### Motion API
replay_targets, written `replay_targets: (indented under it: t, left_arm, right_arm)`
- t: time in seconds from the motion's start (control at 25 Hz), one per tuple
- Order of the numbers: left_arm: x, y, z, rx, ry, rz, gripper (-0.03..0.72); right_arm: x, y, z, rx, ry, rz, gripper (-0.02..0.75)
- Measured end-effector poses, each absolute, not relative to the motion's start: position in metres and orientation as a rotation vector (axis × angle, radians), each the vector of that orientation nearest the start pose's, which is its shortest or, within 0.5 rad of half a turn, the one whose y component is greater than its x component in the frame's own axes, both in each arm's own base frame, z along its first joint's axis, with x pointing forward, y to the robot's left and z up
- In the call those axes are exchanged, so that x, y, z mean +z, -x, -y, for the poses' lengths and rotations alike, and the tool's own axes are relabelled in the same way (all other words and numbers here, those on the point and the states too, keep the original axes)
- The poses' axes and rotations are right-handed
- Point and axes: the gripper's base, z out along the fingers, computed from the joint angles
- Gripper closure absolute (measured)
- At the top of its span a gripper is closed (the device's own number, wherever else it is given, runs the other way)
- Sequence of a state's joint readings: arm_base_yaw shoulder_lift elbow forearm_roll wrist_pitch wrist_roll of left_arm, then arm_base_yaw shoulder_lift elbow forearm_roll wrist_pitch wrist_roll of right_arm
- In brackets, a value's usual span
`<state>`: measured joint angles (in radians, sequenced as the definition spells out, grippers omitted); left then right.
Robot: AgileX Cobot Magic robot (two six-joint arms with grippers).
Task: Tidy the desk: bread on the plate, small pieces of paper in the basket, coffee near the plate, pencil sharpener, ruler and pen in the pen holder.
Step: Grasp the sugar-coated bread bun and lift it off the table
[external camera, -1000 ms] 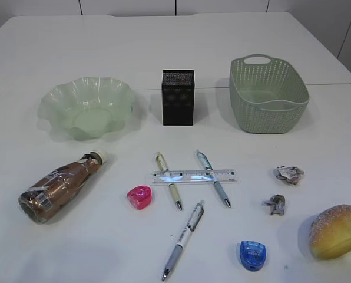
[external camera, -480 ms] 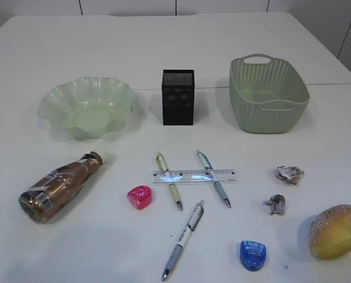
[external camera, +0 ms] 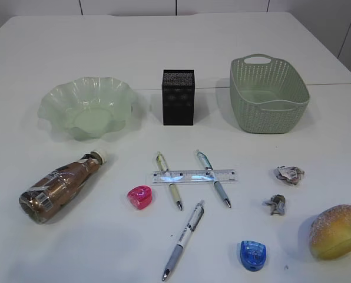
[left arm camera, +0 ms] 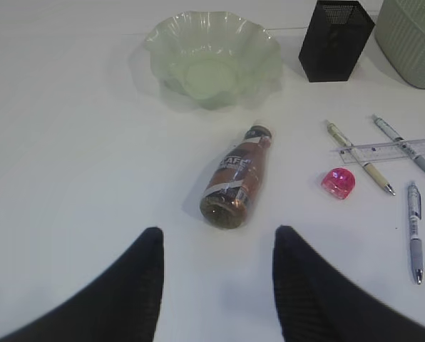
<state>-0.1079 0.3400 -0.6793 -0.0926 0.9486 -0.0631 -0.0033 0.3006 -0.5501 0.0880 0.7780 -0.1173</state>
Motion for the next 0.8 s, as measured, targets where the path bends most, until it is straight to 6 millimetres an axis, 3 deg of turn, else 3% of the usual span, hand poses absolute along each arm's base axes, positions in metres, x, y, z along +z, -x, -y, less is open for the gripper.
replay_targets:
  t: [0.48, 0.8]
  left_arm:
    - [0.332, -0.044, 0.012, -0.211, -0.046, -2.096, 0.337]
    - [0.332, -0.043, 0.012, -0.219, -0.059, -2.094, 0.337]
  right_arm:
    - [0.306, -0.052, -0.003, 0.007, 0.066, -2.032, 0.401]
    - [0.299, -0.065, 0.000, -0.002, 0.012, -2.141, 0.403]
